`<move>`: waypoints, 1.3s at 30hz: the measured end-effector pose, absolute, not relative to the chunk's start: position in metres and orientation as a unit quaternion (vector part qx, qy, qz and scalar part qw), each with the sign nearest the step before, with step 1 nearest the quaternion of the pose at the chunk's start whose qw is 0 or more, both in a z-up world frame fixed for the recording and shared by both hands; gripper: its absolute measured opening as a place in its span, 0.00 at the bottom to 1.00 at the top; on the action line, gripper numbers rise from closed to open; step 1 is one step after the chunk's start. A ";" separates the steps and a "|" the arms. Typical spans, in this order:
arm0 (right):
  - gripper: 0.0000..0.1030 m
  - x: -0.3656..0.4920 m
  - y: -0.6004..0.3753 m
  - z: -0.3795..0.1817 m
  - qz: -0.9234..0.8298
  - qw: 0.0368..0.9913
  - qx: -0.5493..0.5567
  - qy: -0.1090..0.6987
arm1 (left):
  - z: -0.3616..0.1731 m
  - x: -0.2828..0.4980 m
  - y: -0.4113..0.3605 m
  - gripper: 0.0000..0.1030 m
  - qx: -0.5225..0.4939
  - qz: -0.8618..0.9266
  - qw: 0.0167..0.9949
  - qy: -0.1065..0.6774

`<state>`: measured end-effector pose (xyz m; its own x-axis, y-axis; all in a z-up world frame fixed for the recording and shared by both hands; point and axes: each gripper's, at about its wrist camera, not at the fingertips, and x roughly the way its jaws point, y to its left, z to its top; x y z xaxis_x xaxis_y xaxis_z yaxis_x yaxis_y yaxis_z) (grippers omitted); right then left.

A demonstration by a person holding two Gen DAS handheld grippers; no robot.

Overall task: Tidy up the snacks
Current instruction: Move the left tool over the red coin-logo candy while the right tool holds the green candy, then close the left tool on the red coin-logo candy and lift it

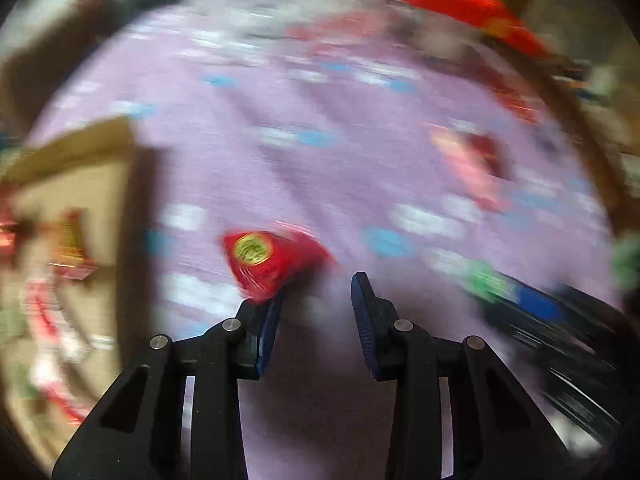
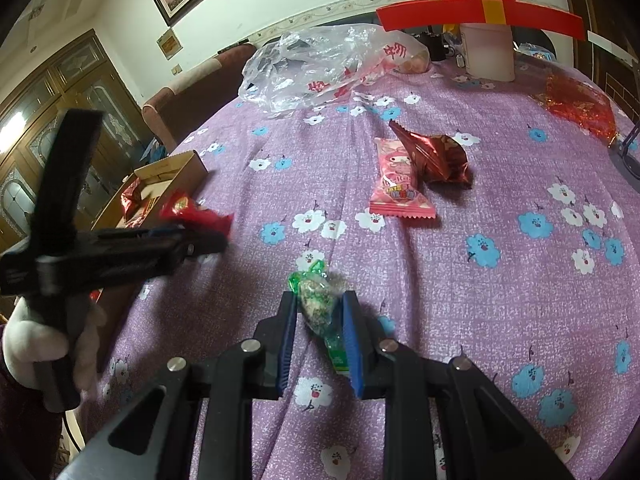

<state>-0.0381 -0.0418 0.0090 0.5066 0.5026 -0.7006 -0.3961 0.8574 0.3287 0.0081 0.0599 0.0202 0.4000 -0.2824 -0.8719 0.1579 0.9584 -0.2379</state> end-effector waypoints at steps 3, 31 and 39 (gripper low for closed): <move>0.26 -0.037 -0.043 0.008 0.259 0.864 0.065 0.426 | 0.033 -0.005 0.054 0.33 -0.062 -0.176 0.829 0.527; 0.27 -0.037 -0.044 0.008 0.261 0.861 0.073 0.431 | 0.042 0.024 0.085 0.68 -0.031 -0.105 0.865 0.490; 0.27 -0.036 -0.044 0.008 0.262 0.860 0.075 0.431 | 0.014 0.032 0.066 0.68 0.040 -0.086 0.854 0.512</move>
<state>-0.0356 -0.0444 0.0075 0.4907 0.5150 -0.7028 -0.3858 0.8517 0.3547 0.0319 0.0657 0.0144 0.4618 -0.1057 -0.8807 0.1868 0.9822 -0.0200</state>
